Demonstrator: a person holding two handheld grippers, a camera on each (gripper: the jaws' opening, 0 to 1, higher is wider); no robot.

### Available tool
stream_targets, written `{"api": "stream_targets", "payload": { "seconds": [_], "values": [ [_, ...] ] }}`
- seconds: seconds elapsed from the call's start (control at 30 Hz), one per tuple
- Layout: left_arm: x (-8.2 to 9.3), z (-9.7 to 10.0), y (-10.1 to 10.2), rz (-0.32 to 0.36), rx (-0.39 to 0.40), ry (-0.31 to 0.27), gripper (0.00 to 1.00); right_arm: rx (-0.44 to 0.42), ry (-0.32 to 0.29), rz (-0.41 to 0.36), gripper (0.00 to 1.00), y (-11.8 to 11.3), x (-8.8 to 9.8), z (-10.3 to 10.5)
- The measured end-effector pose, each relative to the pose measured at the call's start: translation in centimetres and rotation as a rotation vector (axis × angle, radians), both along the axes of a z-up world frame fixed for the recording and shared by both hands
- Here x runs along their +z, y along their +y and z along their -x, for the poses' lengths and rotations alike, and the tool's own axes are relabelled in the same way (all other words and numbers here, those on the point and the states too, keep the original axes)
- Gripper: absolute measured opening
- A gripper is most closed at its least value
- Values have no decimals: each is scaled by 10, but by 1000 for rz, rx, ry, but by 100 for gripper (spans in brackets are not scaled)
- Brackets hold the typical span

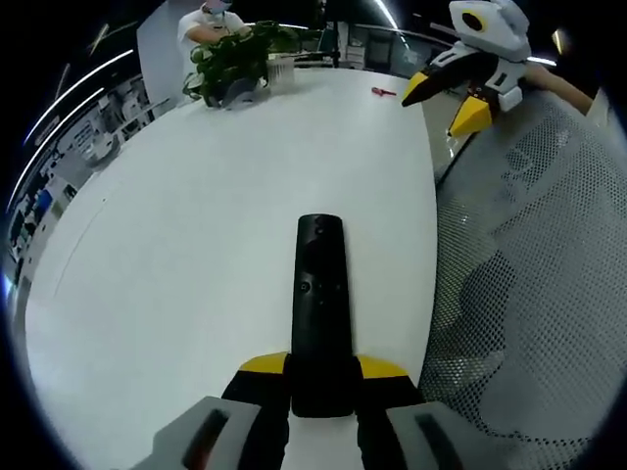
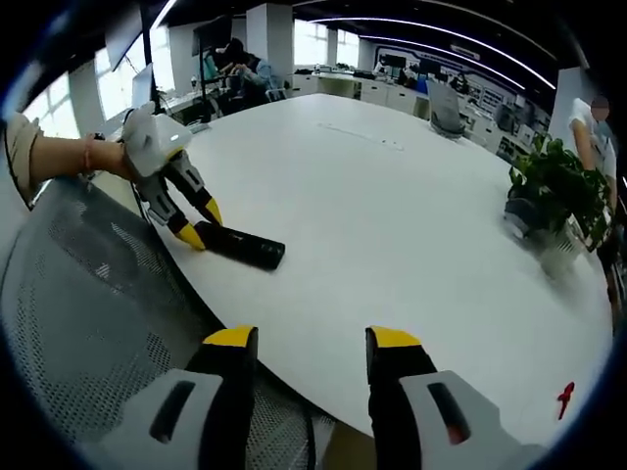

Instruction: Press the specified remote control buttons in sequence, fully releasing each button before pressing the next.

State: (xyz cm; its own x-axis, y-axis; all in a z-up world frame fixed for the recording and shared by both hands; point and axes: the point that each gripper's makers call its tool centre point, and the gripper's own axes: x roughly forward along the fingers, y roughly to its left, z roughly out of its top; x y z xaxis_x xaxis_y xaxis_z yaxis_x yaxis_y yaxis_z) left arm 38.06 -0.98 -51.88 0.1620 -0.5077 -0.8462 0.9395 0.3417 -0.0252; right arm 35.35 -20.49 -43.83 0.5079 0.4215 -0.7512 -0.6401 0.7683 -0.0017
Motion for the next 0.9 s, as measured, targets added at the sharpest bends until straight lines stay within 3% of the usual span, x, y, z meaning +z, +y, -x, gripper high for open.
{"api": "stream_targets", "payload": {
  "seconds": [0.1, 0.43, 0.67, 0.9],
  "values": [
    [0, 0, 0, 4, -1, -8, 24, 25, 27, 1, 45, 4, -3, 4],
    [0, 0, 0, -7, -17, -8, 25, 191, 133, 126, 44, 12, -20, 19],
    [0, 1, 0, -17, -31, -7, 25, 297, 164, 210, 43, 26, -32, -6],
    [0, 1, 1, -14, -43, -3, 25, 383, 141, 212, 35, 69, -34, -36]
  ]
}}
